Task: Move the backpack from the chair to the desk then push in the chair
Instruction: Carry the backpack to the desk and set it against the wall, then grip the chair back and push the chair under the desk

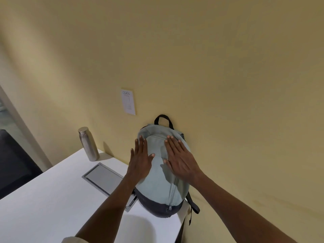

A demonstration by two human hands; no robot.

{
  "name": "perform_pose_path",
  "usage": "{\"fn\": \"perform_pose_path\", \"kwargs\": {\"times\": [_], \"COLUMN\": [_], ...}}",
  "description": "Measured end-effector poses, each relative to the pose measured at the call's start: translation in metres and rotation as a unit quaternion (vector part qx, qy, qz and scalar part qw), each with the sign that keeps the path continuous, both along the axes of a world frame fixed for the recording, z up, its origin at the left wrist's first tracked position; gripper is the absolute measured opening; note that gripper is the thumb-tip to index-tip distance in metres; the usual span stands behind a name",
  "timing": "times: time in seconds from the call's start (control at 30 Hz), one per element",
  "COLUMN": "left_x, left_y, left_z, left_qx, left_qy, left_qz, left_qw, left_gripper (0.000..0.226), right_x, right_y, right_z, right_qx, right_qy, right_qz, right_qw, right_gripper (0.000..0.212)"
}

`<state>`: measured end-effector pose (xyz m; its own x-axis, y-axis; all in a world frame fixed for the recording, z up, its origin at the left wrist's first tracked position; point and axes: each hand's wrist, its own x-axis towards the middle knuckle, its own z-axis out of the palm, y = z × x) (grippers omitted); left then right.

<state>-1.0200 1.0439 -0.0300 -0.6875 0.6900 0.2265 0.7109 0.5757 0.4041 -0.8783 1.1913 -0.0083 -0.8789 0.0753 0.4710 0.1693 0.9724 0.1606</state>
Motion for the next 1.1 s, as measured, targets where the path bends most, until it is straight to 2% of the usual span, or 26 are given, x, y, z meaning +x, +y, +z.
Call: {"fn": "perform_pose_path", "kwargs": {"times": [0.23, 0.27, 0.33, 0.4, 0.5, 0.57, 0.83, 1.1], "left_x": [0.028, 0.029, 0.105, 0.103, 0.107, 0.132, 0.226, 0.286], "left_y": [-0.016, -0.017, -0.041, -0.054, -0.058, -0.059, -0.053, -0.056], "left_z": [0.009, 0.007, 0.021, 0.019, 0.028, 0.033, 0.047, 0.068], "left_qx": [0.017, 0.018, 0.025, 0.031, 0.012, 0.027, 0.053, 0.062], "left_qy": [-0.076, -0.073, -0.05, -0.052, -0.04, -0.031, 0.004, 0.023], "left_qz": [0.025, 0.029, 0.117, 0.12, 0.131, 0.152, 0.178, 0.178], "left_qw": [0.997, 0.997, 0.991, 0.991, 0.991, 0.988, 0.982, 0.982], "left_gripper": [0.071, 0.071, 0.071, 0.069, 0.065, 0.063, 0.063, 0.062], "right_x": [0.013, 0.014, 0.066, 0.065, 0.07, 0.087, 0.158, 0.214], "right_y": [-0.004, -0.001, -0.005, -0.015, -0.01, -0.006, 0.01, 0.008], "right_z": [0.008, 0.01, 0.015, 0.014, 0.018, 0.021, 0.022, 0.036], "right_qx": [-0.04, -0.051, -0.069, -0.099, -0.11, -0.114, -0.159, -0.175], "right_qy": [0.029, 0.03, 0.024, -0.018, -0.014, -0.023, -0.058, -0.039], "right_qz": [0.018, 0.01, 0.076, 0.064, 0.058, 0.07, 0.075, 0.071], "right_qw": [0.999, 0.998, 0.994, 0.993, 0.992, 0.991, 0.983, 0.981], "right_gripper": [0.061, 0.061, 0.062, 0.067, 0.067, 0.063, 0.071, 0.072]}}
